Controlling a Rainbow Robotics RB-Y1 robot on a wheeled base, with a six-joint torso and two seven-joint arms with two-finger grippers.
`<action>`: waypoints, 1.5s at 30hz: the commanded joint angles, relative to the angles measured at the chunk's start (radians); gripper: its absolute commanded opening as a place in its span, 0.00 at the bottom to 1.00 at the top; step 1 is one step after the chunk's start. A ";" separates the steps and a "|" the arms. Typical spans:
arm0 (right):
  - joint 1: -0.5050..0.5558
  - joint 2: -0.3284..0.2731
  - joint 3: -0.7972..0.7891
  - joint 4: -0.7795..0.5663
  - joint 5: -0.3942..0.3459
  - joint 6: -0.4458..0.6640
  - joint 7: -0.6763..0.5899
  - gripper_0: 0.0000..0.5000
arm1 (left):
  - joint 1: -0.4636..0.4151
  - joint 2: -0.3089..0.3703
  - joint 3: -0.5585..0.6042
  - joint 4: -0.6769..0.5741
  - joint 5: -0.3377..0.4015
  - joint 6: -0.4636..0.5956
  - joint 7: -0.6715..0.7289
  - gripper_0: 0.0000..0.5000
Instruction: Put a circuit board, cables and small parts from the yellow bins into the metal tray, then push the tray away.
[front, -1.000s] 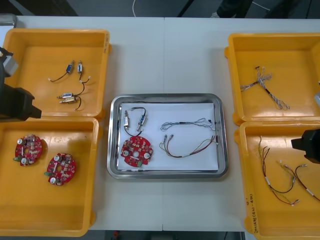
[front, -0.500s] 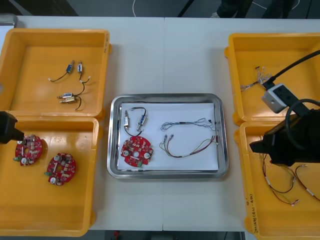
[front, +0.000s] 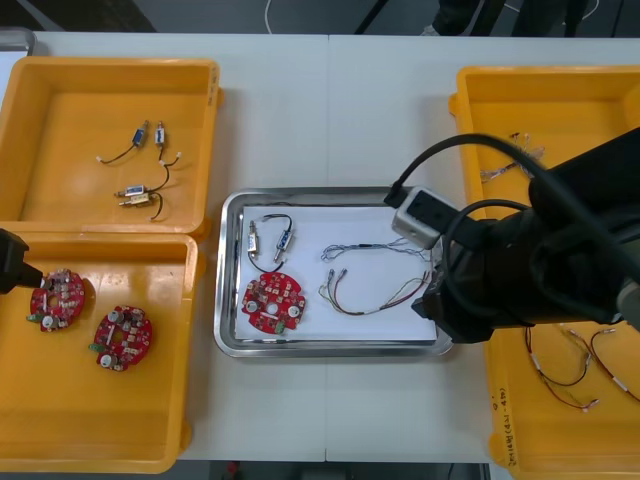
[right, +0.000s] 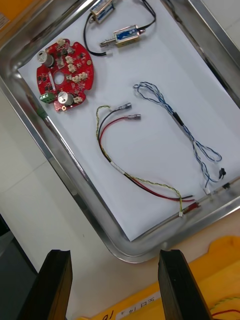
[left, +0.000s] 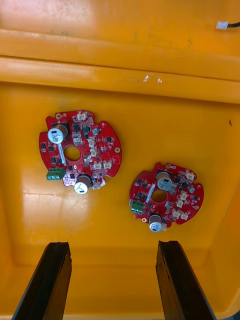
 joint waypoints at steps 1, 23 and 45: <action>-0.118 0.006 0.164 0.040 0.050 0.003 -0.022 1.00 | 0.018 0.044 0.030 -0.027 0.013 -0.052 -0.062 1.00; -0.327 0.129 0.515 0.316 0.176 -0.070 0.189 1.00 | 0.018 0.043 0.030 -0.027 0.032 -0.086 -0.068 1.00; -0.362 0.141 0.762 0.405 0.288 -0.175 0.235 1.00 | 0.018 0.043 0.030 -0.027 0.032 -0.086 -0.068 1.00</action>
